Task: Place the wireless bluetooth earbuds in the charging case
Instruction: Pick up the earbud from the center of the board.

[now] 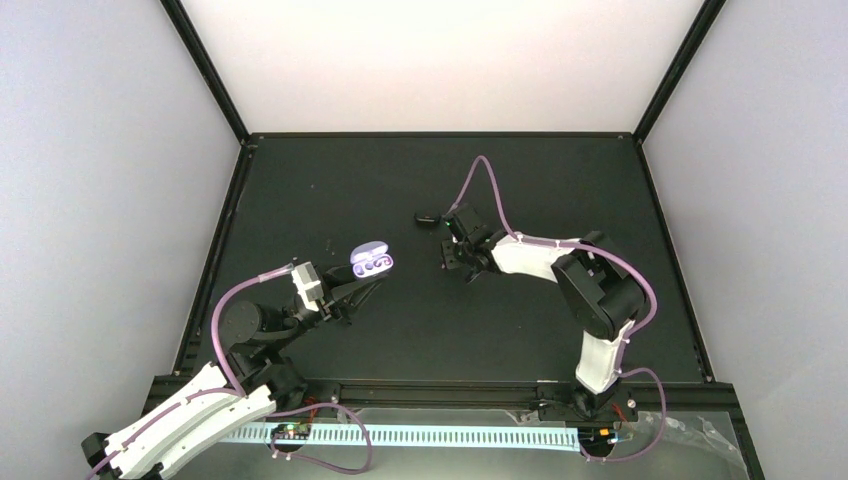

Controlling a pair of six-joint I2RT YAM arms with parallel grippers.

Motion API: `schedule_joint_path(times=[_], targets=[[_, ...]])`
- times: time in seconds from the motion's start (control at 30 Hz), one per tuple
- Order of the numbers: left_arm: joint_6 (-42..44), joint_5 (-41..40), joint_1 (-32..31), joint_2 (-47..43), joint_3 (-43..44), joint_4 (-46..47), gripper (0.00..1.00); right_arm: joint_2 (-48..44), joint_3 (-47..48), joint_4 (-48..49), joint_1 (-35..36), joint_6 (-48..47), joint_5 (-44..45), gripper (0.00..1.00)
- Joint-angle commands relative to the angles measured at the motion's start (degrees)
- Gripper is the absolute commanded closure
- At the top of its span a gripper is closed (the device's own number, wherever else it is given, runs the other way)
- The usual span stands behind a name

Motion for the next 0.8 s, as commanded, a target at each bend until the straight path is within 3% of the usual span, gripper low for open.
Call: schedule_joint_path(times=[0.0,0.4,0.67,0.77], targets=[[0.8,1.0,-0.1,-0.3,0.9,-0.5,0.99,1.3,0.2,-1.5,0.8,0.1,0.6,0.73],[0.6,1.3,-0.1,-0.2,0.8,-0.4,0.98,4.7,4.3,-3.5,3.0,-2.4,1.6,0.74],[0.5,1.5,-0.1,-0.1,0.9,-0.4,0.98,7.7,6.3,-5.5,4.0,-3.2,4.7,0.84],[0.5,1.5,-0.1,-0.1,0.9,-0.5,0.98,8.9,7.0,-6.2,4.4,-3.7,5.7,0.92]])
